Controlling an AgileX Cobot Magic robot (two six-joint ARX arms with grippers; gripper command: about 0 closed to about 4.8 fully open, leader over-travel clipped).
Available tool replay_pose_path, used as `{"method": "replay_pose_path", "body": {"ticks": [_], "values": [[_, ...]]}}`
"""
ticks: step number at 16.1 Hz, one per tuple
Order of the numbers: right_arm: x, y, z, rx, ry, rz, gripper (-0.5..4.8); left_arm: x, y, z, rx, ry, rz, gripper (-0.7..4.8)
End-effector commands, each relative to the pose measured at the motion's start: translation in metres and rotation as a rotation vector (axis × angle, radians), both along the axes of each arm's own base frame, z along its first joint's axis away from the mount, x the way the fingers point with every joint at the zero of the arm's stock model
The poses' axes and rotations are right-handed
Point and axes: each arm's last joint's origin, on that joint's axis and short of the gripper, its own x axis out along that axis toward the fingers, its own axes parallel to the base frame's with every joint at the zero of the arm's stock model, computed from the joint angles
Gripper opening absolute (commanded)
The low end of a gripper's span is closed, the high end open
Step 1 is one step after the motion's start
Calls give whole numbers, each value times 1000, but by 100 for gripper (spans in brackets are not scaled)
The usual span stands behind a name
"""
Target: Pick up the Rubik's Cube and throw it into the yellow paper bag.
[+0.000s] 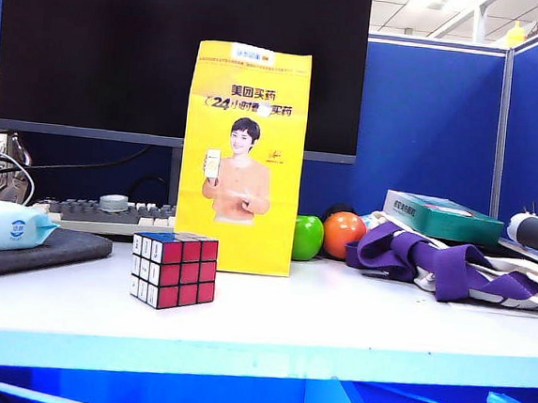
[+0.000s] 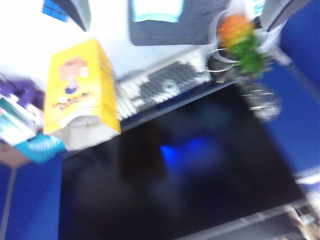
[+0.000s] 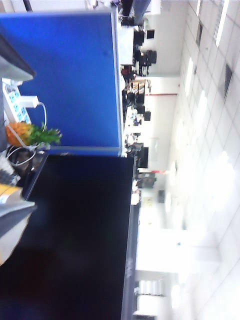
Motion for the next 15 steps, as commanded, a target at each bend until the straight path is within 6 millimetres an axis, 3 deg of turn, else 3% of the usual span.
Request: {"method": "replay_pose_path", "body": {"ticks": [1, 3, 7, 8, 11, 15], "values": [[7, 0, -8, 1, 79, -5, 329, -24, 18, -20, 2, -8, 102, 479], [6, 0, -14, -33, 92, -42, 337, -35, 26, -49, -24, -4, 152, 479], [-17, 6, -22, -76, 13, -243, 338, -41, 29, -126, -106, -104, 151, 479], [-26, 6, -26, -110, -22, -351, 338, -37, 27, -144, -79, -97, 150, 479], [-33, 4, -46, -132, 8, -516, 340, -16, 12, -166, -49, -51, 82, 479], [-45, 2, -111, -20, 35, -688, 373, 22, -13, -196, -84, -98, 9, 479]]}}
